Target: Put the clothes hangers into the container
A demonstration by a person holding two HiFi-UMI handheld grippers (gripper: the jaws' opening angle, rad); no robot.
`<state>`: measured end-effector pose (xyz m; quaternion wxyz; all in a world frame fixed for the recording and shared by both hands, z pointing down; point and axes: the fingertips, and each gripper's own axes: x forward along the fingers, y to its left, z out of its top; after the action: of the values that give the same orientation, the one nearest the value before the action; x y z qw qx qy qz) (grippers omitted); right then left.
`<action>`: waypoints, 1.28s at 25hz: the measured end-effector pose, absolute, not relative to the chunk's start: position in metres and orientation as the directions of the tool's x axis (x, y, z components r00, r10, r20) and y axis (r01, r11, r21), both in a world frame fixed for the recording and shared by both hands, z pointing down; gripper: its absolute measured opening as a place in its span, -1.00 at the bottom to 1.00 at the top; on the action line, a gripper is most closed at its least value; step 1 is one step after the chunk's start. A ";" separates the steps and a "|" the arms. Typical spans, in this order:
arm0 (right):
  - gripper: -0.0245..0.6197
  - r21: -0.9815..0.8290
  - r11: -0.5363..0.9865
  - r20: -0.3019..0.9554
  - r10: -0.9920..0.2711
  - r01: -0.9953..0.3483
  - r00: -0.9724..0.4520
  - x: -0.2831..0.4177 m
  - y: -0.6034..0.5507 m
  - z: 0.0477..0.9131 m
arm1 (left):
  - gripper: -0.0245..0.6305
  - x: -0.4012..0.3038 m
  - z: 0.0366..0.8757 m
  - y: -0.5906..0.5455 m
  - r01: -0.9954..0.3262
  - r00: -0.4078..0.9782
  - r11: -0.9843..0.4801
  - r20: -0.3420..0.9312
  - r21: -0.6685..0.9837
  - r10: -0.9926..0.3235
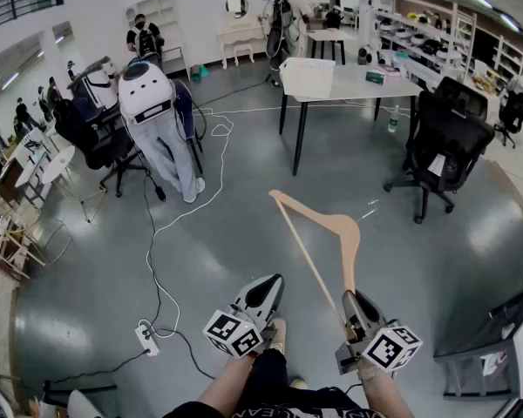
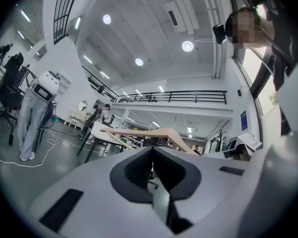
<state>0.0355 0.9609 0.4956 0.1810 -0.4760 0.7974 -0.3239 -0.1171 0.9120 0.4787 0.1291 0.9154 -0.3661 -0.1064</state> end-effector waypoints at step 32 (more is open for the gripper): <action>-0.72 -0.789 0.225 0.034 -0.913 -0.571 -0.406 -0.040 0.687 0.507 | -0.90 -0.202 0.497 0.628 -0.591 0.733 -0.711 -0.115 0.380 -0.671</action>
<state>-0.0400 0.6870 0.5069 0.2267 -0.4955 0.7490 -0.3770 -0.2018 0.6279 0.4967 0.1610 0.9168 -0.3441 -0.1232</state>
